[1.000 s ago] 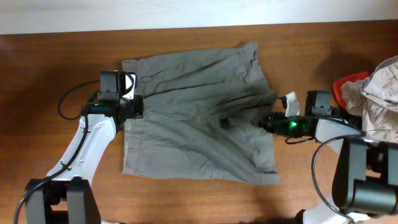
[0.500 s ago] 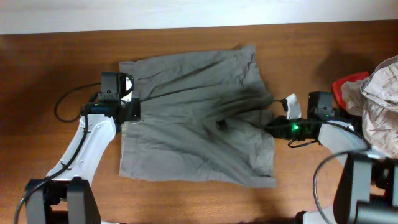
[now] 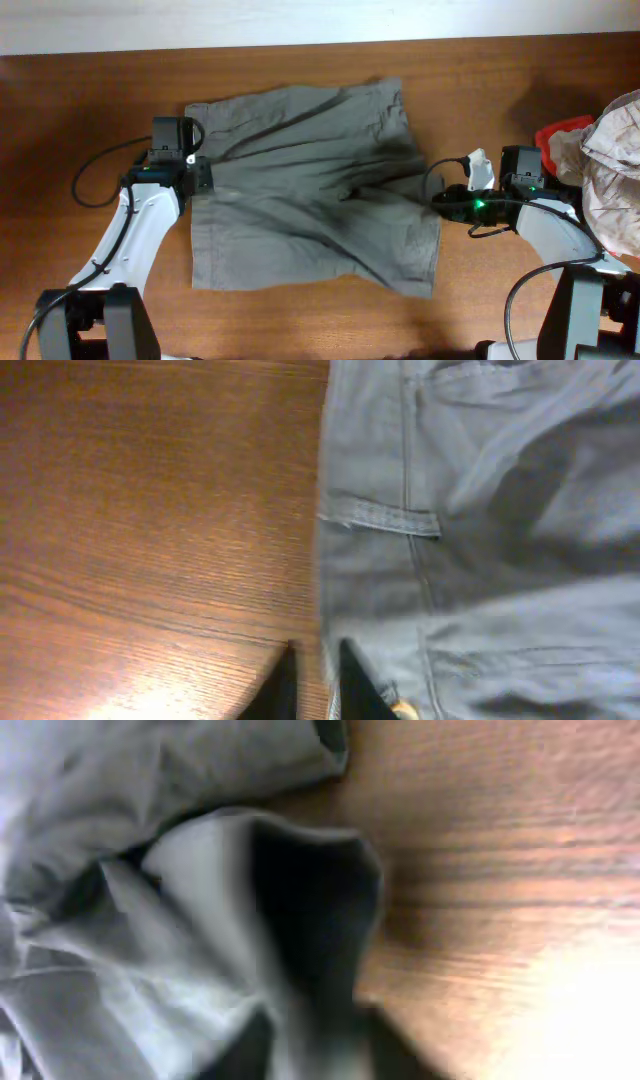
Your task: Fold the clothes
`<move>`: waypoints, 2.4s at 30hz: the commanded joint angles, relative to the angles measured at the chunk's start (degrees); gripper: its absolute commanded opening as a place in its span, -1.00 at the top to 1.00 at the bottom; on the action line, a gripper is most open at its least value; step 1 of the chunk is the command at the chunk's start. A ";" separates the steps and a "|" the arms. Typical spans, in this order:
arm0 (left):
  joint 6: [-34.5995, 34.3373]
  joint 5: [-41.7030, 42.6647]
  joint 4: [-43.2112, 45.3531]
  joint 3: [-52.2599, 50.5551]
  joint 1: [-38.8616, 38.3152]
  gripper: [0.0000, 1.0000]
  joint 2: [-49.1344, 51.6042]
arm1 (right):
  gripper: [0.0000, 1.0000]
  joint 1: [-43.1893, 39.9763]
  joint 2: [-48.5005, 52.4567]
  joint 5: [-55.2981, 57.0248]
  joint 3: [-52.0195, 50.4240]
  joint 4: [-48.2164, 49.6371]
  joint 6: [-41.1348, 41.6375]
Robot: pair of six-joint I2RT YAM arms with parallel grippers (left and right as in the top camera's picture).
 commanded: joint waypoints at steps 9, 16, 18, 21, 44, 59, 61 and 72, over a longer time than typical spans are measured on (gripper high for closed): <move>-0.33 -0.48 -0.09 1.01 0.48 -0.10 -1.44 | -0.32 -0.15 -1.03 -5.03 0.22 -2.93 -0.22; -0.31 6.86 -2.47 1.03 0.48 -0.11 -1.60 | -0.30 -0.15 -1.38 -6.14 0.22 -10.97 -0.48; -0.31 7.21 -3.63 1.29 0.48 -0.10 -2.78 | -0.29 -0.15 -2.97 -6.21 0.22 -13.11 -0.50; -0.35 7.58 -5.64 2.43 0.48 -0.10 -5.77 | -0.29 -0.09 -7.28 -6.34 0.22 -15.30 -0.68; -17.57 19.23 -21.51 -11.30 0.66 -0.49 -12.85 | -0.63 1.55 -22.56 4.20 -4.22 -39.06 13.44; -19.37 23.26 -14.23 -25.35 0.66 -0.50 -12.85 | -0.54 10.10 -19.47 2.73 -11.26 -26.40 24.72; -20.26 23.76 -12.79 -25.90 0.63 -0.38 -12.85 | -0.52 11.67 -19.47 2.60 -13.22 -24.09 28.04; -20.22 23.80 -13.05 -25.90 0.66 0.77 -12.85 | 0.34 12.96 -19.47 2.73 -13.86 -21.68 29.16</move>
